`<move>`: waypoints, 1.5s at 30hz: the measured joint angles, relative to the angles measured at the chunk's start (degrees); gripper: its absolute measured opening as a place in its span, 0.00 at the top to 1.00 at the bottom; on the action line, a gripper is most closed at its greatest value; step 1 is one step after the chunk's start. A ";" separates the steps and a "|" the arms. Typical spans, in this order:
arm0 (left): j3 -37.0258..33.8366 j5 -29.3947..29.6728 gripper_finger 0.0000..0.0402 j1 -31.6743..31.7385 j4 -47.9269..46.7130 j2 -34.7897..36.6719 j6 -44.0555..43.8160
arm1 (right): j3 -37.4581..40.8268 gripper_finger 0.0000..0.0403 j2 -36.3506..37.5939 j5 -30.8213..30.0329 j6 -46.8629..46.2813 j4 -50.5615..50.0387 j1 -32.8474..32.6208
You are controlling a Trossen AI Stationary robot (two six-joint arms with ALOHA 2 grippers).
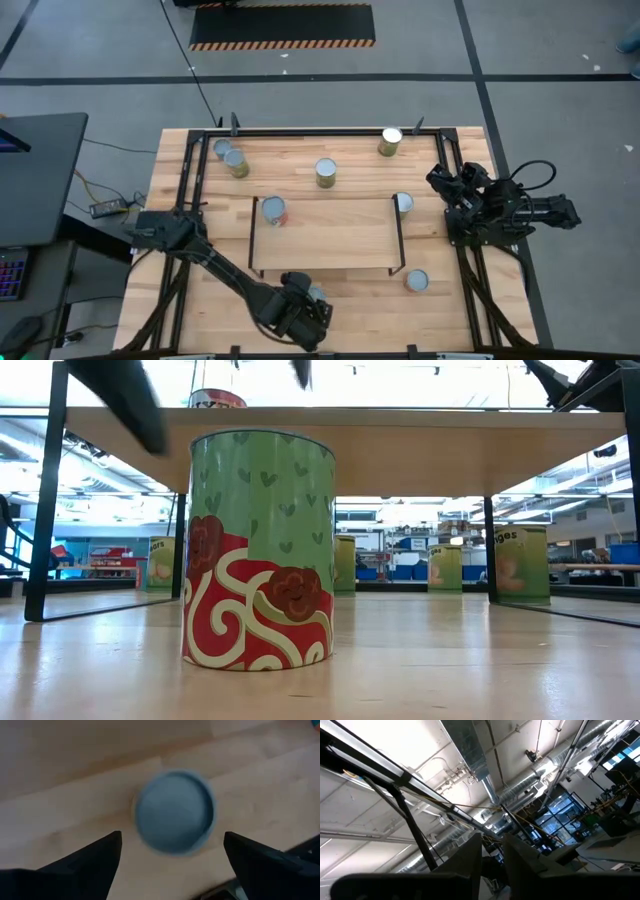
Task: Pick and place cans onto a shelf
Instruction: Put the canned spaghetti sauce on the shelf aligned with the canned mixed fruits
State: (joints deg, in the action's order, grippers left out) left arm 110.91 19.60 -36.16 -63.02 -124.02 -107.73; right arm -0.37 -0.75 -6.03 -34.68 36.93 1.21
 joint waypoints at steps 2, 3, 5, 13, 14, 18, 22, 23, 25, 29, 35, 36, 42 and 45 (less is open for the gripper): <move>0.00 0.24 0.11 0.69 0.63 -0.49 0.46 | -0.01 0.79 0.02 -0.40 0.04 -0.61 0.00; 0.00 0.26 0.11 0.94 0.96 -0.64 0.42 | -0.01 0.79 -0.01 -0.41 0.04 -1.09 0.00; 0.00 0.43 0.11 1.09 0.74 -0.96 0.71 | -0.01 0.79 -0.24 -0.40 0.04 -1.24 0.00; 0.04 1.48 0.11 1.55 0.89 -2.44 1.12 | -0.01 0.79 -0.52 -0.47 0.21 -2.94 0.00; 0.04 1.74 0.11 1.55 1.92 -2.74 1.95 | -0.01 0.79 -0.52 -0.47 0.22 -2.97 0.00; 0.04 2.12 0.11 1.55 3.39 -3.22 4.66 | -0.01 0.79 -0.52 -0.47 0.25 -2.87 0.00; 0.04 3.32 0.11 1.87 3.20 -3.22 5.41 | -0.01 0.79 -0.52 -0.47 0.31 -2.86 0.00; 0.04 3.38 0.11 1.94 3.17 -3.22 6.00 | -0.01 0.79 -0.52 -0.47 0.33 -2.84 0.00; 0.04 3.25 0.11 2.00 3.32 -3.41 7.44 | -0.01 0.79 -0.52 -0.47 0.33 -2.84 0.00; -0.10 2.19 0.11 1.84 4.20 -4.94 9.48 | -0.01 0.79 -0.52 -0.47 0.31 -2.83 0.00; 0.00 0.18 0.12 1.22 4.45 -5.34 12.66 | -0.01 0.79 -0.48 -0.46 0.31 -3.30 0.00; 0.00 0.12 0.14 1.24 3.98 -5.34 14.02 | -0.01 0.79 -0.43 -0.47 0.31 -3.27 0.00; 0.65 -3.06 0.30 1.38 4.32 -4.97 25.78 | -0.01 0.79 -0.42 -0.47 0.45 -3.87 0.00; 4.63 -5.33 0.30 1.28 4.25 -4.94 34.49 | -0.01 0.79 -0.42 -0.34 1.93 -4.20 0.00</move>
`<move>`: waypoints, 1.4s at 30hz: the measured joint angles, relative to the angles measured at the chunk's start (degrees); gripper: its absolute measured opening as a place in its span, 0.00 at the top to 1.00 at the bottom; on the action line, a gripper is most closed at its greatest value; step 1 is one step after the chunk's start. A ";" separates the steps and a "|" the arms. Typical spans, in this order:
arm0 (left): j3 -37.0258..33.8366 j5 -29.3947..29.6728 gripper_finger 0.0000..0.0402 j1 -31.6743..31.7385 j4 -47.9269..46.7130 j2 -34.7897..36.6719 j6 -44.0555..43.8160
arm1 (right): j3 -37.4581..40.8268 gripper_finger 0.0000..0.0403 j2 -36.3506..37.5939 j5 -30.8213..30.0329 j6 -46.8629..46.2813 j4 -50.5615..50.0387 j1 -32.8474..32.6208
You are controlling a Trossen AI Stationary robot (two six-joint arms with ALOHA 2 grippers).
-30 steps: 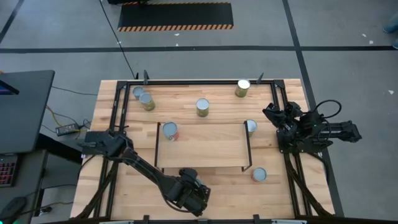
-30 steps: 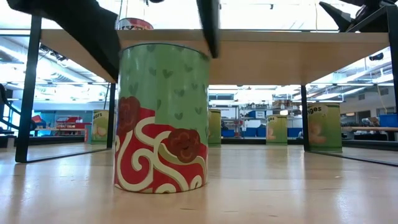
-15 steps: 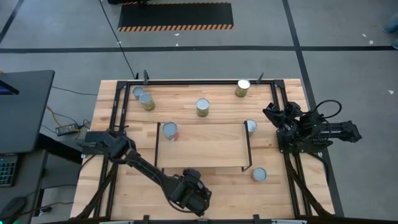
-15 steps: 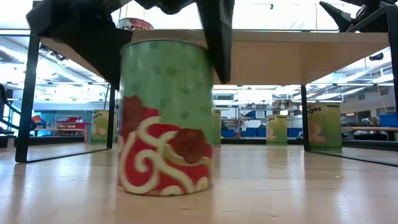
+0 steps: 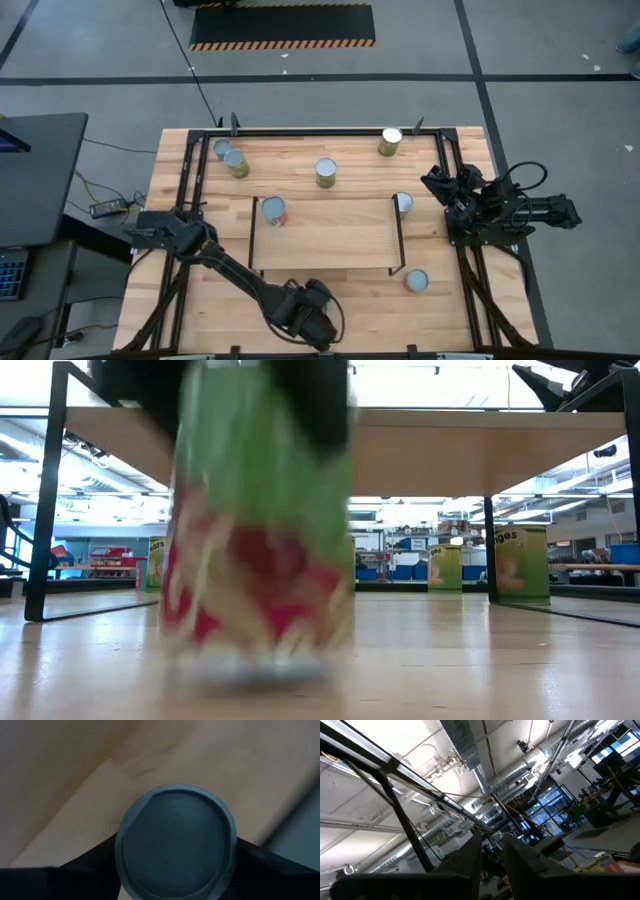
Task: Pick and place cans onto a shelf
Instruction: Put the canned spaghetti sauce on the shelf aligned with the canned mixed fruits
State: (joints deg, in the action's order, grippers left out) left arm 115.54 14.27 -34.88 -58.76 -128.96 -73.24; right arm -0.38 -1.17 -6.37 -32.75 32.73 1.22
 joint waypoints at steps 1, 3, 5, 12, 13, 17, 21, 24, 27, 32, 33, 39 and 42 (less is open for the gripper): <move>2.35 -0.35 0.30 -0.25 -0.14 0.08 4.10 | 0.00 0.79 0.00 0.06 0.41 -0.06 0.01; 8.00 -0.79 0.30 -1.07 -0.35 0.13 14.29 | 0.00 0.79 0.00 0.08 1.21 -0.22 0.01; 13.85 -0.99 0.30 -2.08 -0.31 0.36 25.81 | 0.00 0.79 0.00 0.79 1.76 -0.24 0.02; 16.38 1.30 0.29 -4.07 5.96 6.52 69.81 | 0.00 0.79 0.00 3.99 4.26 -0.26 0.01; 16.38 2.56 0.30 -4.38 5.11 7.21 73.78 | 0.00 0.79 0.00 4.04 4.26 -0.26 0.01; 16.33 4.47 0.30 -4.20 2.35 8.68 83.30 | 0.00 0.79 0.00 4.21 4.26 -0.25 0.01; 18.87 5.25 0.30 -3.93 -6.89 8.74 87.70 | 0.00 0.79 0.00 4.52 3.95 -0.26 0.00; 19.01 7.32 0.30 -3.80 -17.49 10.53 88.03 | 0.00 0.79 0.00 4.58 3.83 -0.25 0.00; 19.33 6.12 0.30 -2.94 -25.14 13.62 89.09 | 0.00 0.79 0.00 4.60 3.82 -0.25 0.01; 18.86 0.92 0.30 0.34 -30.75 20.18 93.70 | 0.00 0.79 0.00 4.59 3.16 0.07 0.01; 18.28 -0.75 0.30 1.17 -30.85 21.58 94.98 | 0.00 0.79 0.00 4.45 2.31 0.25 0.01; 15.34 -12.80 0.30 10.84 -31.18 28.07 101.53 | 0.00 0.79 -0.30 -1.42 -1.78 2.51 0.00; 11.76 -18.56 0.30 15.36 -30.59 30.73 104.71 | -0.44 0.79 -1.01 -4.63 -1.05 3.55 0.00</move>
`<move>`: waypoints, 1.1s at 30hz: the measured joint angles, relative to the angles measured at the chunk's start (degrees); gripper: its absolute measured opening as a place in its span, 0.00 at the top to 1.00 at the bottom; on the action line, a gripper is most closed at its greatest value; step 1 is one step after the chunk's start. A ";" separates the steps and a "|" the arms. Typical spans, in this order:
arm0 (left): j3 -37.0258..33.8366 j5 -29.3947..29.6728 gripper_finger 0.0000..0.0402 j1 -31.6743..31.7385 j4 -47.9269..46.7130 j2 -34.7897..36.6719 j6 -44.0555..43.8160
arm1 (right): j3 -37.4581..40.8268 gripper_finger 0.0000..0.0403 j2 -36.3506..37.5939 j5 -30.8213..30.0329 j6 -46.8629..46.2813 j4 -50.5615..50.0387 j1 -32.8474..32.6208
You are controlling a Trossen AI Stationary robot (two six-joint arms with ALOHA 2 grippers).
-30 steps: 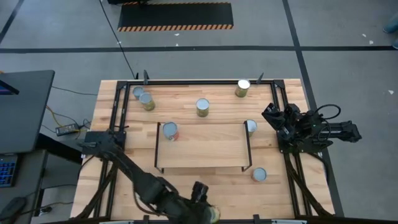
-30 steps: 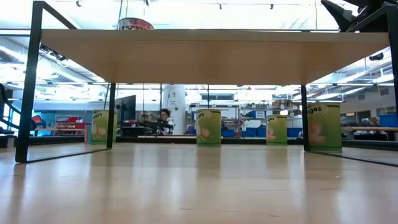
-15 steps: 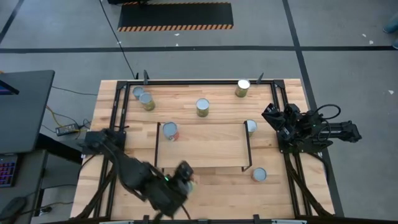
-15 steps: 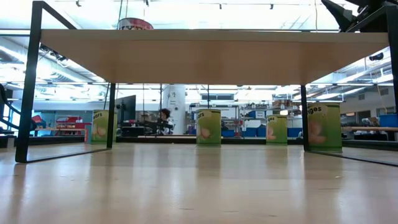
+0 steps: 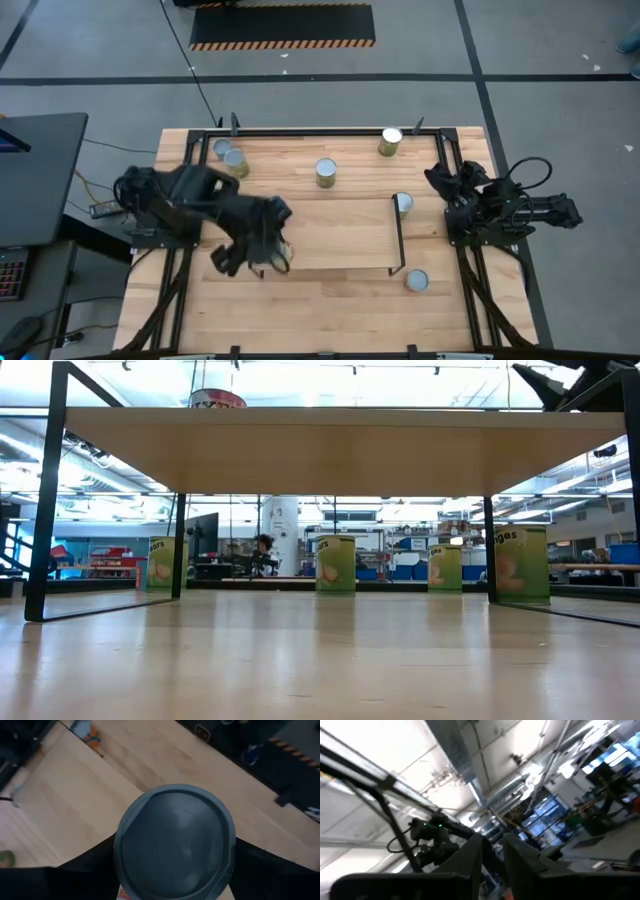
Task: Pick and place cans onto a shelf
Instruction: Put the canned spaghetti sauce on the shelf aligned with the canned mixed fruits
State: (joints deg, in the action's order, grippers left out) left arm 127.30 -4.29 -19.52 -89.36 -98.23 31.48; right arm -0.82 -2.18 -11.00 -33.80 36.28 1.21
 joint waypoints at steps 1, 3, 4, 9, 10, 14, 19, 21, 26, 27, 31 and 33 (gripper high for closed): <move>-1.31 -0.33 0.30 1.21 -0.35 0.88 2.02 | -0.39 0.79 -0.29 -0.87 1.18 -0.14 0.00; -4.20 0.23 0.30 2.82 -0.70 2.17 6.81 | -1.83 0.79 -1.47 -2.98 3.65 0.12 0.00; -5.78 1.43 0.30 3.33 -0.57 2.55 8.70 | -2.57 0.79 -2.06 -4.15 4.66 0.12 0.00; -11.93 1.15 0.30 3.93 -0.68 3.14 18.41 | -6.85 0.79 -5.85 -6.39 9.64 0.06 0.00; -12.98 0.07 0.30 3.83 -0.61 3.13 20.20 | -7.68 0.79 -6.69 -6.39 10.38 0.11 0.00; -18.00 -1.37 0.30 3.14 2.04 2.68 24.86 | -10.01 0.79 -9.21 -6.52 11.49 -0.01 0.00; -25.31 -0.08 0.30 3.21 10.26 2.59 32.36 | -12.51 0.79 -11.85 -6.52 12.36 0.09 0.00; -27.47 -0.02 0.30 3.18 12.99 2.58 34.40 | -13.20 0.79 -12.56 -6.52 13.41 0.05 0.00; -31.40 -0.19 0.30 2.96 16.51 2.99 34.69 | -13.99 0.79 -13.64 -6.04 14.07 0.10 0.00; -31.94 0.03 0.30 2.81 16.82 3.01 34.01 | -13.99 0.78 -13.68 -5.48 14.07 -0.09 0.00; -32.08 3.38 0.30 1.47 17.27 3.14 31.71 | -13.99 0.78 -14.04 -3.94 14.00 -0.06 0.00; -31.49 3.89 0.30 0.93 17.25 3.32 30.58 | -13.99 0.78 -14.07 -3.94 14.08 -0.03 0.00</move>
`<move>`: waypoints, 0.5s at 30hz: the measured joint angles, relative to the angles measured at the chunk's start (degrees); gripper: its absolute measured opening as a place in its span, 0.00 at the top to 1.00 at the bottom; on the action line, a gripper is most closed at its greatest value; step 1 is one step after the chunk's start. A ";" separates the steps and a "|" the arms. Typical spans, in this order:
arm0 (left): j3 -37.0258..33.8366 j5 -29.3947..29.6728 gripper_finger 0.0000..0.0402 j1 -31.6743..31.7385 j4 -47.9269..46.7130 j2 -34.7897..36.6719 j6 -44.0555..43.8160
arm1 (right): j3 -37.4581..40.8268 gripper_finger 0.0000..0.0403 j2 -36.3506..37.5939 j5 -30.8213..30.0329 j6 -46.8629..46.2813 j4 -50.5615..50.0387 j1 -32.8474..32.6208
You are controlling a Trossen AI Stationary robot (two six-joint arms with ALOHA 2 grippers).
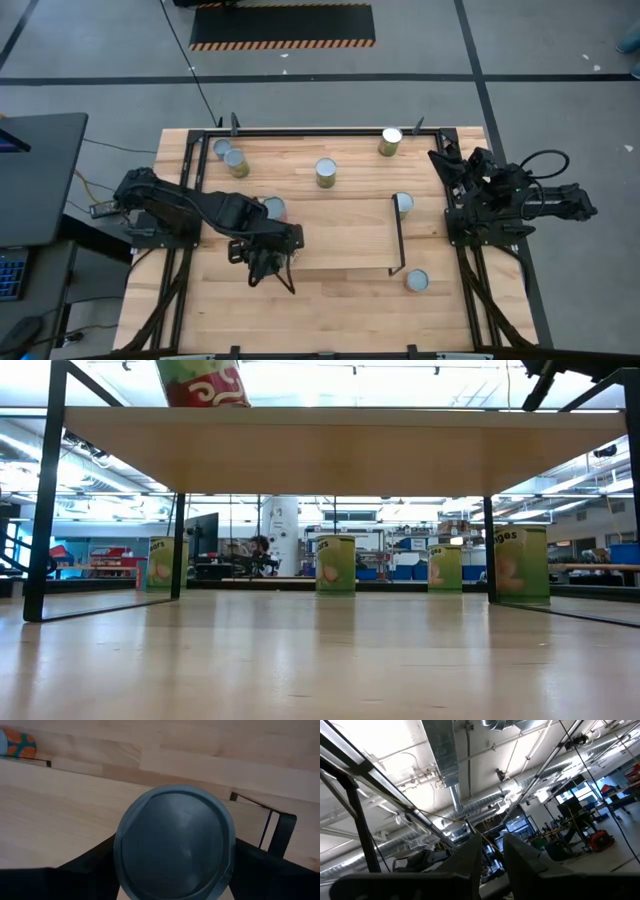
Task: Pick and place cans onto a shelf
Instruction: Put the canned spaghetti sauce on the shelf aligned with the canned mixed fruits
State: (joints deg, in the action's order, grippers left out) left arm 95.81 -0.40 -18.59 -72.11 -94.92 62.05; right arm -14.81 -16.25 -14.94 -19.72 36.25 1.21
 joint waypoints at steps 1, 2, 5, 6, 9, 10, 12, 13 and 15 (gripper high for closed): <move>0.35 -0.09 0.30 -0.22 -0.06 -0.11 -0.46 | 0.00 0.78 -0.02 0.02 0.17 0.02 0.00; 0.80 -0.05 0.30 -0.34 -0.44 -0.21 -1.24 | 0.00 0.78 -0.04 0.02 0.25 0.00 0.00; 2.50 -0.03 0.30 -0.97 -2.80 -0.50 -2.74 | 0.00 0.78 -0.04 0.02 0.33 0.02 0.00; 2.97 -0.09 0.30 -1.03 -3.62 -0.46 -2.81 | 0.00 0.78 -0.04 0.02 0.34 0.02 0.00; 3.51 -0.89 0.29 -0.85 -6.73 -0.35 -2.94 | 0.00 0.78 -0.04 0.10 0.39 0.09 0.00; 3.57 -1.58 0.29 -0.50 -7.82 -0.37 -2.86 | 0.00 0.78 -0.04 0.44 0.42 0.09 0.00; 3.72 -2.79 0.29 0.34 -8.20 -0.37 -1.98 | 0.00 0.78 -0.19 1.23 0.87 0.11 0.00; 3.73 -3.43 0.29 0.77 -8.37 -0.37 -1.50 | 0.00 0.78 -0.49 1.42 1.05 0.17 0.00; 3.73 -4.54 0.29 1.48 -8.60 -0.27 -1.19 | 0.00 0.78 -0.87 1.55 1.28 -0.14 0.00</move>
State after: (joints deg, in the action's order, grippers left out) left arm 99.55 -4.94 -17.11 -80.71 -95.18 60.86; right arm -14.81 -17.12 -13.39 -18.44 36.11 1.21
